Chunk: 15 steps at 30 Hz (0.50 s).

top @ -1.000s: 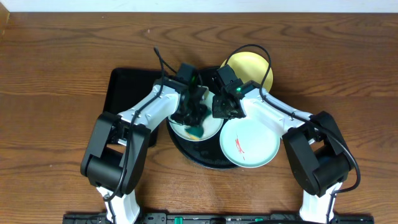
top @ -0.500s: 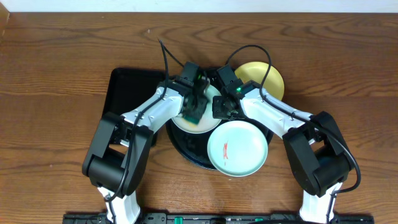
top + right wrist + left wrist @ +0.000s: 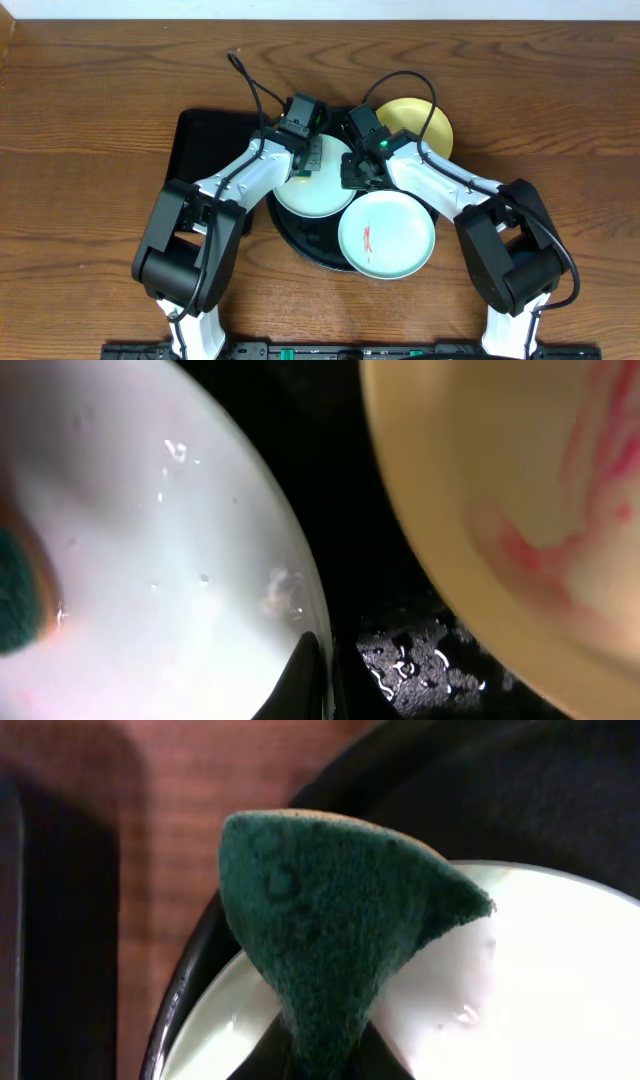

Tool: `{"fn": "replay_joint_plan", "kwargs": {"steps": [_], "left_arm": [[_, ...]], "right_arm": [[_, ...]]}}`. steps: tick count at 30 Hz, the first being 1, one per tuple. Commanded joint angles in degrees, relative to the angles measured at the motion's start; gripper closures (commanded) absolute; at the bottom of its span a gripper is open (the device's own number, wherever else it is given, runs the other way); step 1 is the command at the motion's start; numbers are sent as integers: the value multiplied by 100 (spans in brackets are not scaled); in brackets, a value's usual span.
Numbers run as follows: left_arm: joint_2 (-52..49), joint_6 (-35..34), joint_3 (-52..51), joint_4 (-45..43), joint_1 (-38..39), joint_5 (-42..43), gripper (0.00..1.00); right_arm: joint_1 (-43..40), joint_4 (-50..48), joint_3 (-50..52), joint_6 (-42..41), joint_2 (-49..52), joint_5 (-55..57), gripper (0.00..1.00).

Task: Clean dirty plates on tray and stack at the side
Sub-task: 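Scrub the left plate with the sponge while right gripper holds rim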

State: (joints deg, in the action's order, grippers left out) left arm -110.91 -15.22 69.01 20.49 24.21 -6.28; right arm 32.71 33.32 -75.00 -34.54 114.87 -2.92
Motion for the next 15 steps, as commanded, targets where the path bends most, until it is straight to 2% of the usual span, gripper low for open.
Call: {"fn": "replay_joint_plan", "kwargs": {"steps": [1,3,8,11,15], "left_arm": [[-107,-350,-50,542,2,531,93],[-107,-179,-50,887,2,1394,93],[-107,804,-50,1163,2,3375,93],[-107,966,-50,1034,2,3735,93],[-105,960,-48,481,-44,3449,92]], "right_arm": [[39,92,4,28,151,101,98],[39,90,7,31,151,101,98],[39,87,7,31,151,98,98],[37,87,7,28,151,98,98],[39,87,7,28,151,98,99]]}}
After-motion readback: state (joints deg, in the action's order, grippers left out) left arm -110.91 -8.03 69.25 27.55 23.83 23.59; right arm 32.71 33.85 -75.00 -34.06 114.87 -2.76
